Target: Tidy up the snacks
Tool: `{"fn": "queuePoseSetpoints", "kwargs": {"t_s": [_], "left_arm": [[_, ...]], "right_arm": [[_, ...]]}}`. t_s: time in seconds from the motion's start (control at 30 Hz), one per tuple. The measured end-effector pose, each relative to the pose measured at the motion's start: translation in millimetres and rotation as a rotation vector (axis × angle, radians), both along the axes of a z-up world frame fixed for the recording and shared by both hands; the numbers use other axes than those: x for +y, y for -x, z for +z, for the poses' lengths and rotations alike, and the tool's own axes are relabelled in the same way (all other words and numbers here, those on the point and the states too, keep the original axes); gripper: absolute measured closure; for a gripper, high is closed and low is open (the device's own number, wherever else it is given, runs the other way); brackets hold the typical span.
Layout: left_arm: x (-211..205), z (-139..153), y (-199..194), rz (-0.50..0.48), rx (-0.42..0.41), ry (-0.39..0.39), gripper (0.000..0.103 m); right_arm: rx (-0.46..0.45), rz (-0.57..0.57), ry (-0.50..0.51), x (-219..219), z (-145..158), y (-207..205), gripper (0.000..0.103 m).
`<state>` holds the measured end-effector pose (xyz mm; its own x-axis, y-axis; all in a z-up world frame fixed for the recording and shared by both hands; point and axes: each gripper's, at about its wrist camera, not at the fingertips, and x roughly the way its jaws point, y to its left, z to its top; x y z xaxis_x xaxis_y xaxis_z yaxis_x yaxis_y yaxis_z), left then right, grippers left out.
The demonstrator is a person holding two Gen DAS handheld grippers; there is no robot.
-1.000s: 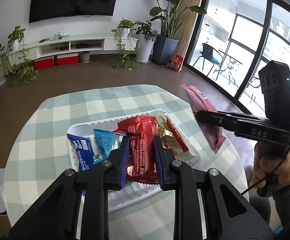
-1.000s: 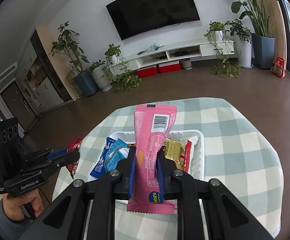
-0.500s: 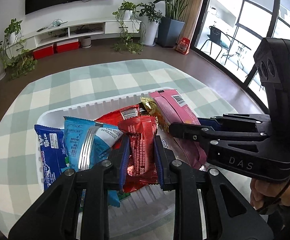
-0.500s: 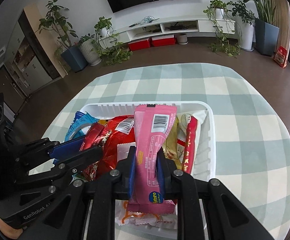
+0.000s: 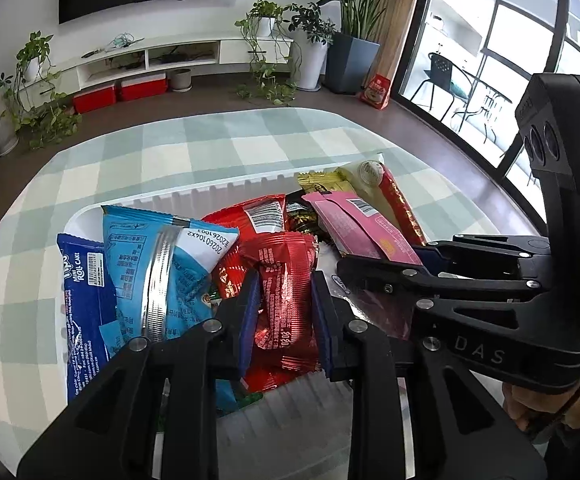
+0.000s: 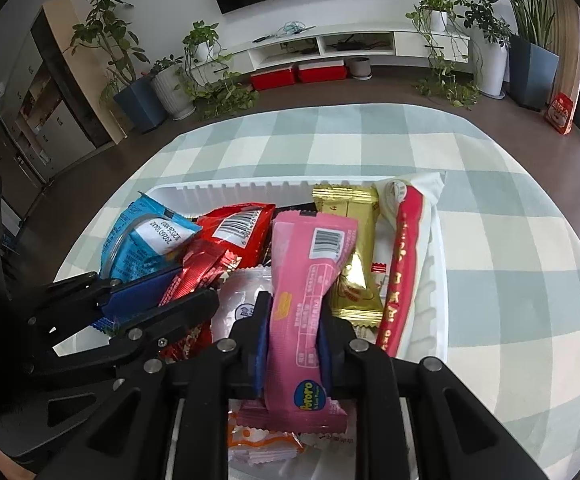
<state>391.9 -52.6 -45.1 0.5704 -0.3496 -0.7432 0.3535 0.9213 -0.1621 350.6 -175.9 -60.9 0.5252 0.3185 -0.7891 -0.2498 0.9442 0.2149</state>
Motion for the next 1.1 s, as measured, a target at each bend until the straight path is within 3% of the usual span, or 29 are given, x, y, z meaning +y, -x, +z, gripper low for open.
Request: {"fn": "queuePoseSetpoints", "kwargs": {"t_s": [0.33, 0.4, 0.47, 0.53, 0.7, 0.8, 0.9, 0.97, 1.1], "left_arm": [[5.7, 7.1, 10.2, 0.022, -0.031, -0.012, 0.073], [7.3, 9.4, 12.4, 0.035, -0.038, -0.011, 0.066], [10.7, 11.9, 14.9, 0.05, -0.053, -0.004, 0.05], [12.7, 15.1, 17.7, 0.059, -0.062, 0.002, 0.044], [12.1, 21.6, 26.0, 0.069, -0.088, -0.004, 0.039], [15.3, 27.4, 31.5, 0.078, -0.101, 0.004, 0.03], [17.5, 37.4, 42.0, 0.091, -0.128, 0.006, 0.019], [17.3, 44.8, 51.6, 0.093, -0.155, 0.002, 0.005], [17.7, 59.7, 76.0, 0.111, -0.227, -0.018, 0.001]], "right_arm": [[-0.023, -0.014, 0.005, -5.1, 7.9, 4.9, 0.063], [-0.029, -0.016, 0.011, -4.8, 9.6, 6.5, 0.062], [-0.038, -0.026, 0.017, -4.9, 12.2, 7.9, 0.06], [-0.051, -0.037, 0.019, -8.0, 15.3, 9.8, 0.055], [-0.073, -0.047, 0.012, -12.0, 22.2, 13.4, 0.053], [-0.092, -0.057, 0.018, -13.1, 27.3, 16.9, 0.047], [-0.127, -0.078, 0.019, -16.2, 36.7, 24.1, 0.035], [-0.163, -0.095, 0.014, -19.7, 45.9, 31.6, 0.021], [-0.257, -0.139, 0.017, -24.6, 69.1, 53.5, 0.005]]}}
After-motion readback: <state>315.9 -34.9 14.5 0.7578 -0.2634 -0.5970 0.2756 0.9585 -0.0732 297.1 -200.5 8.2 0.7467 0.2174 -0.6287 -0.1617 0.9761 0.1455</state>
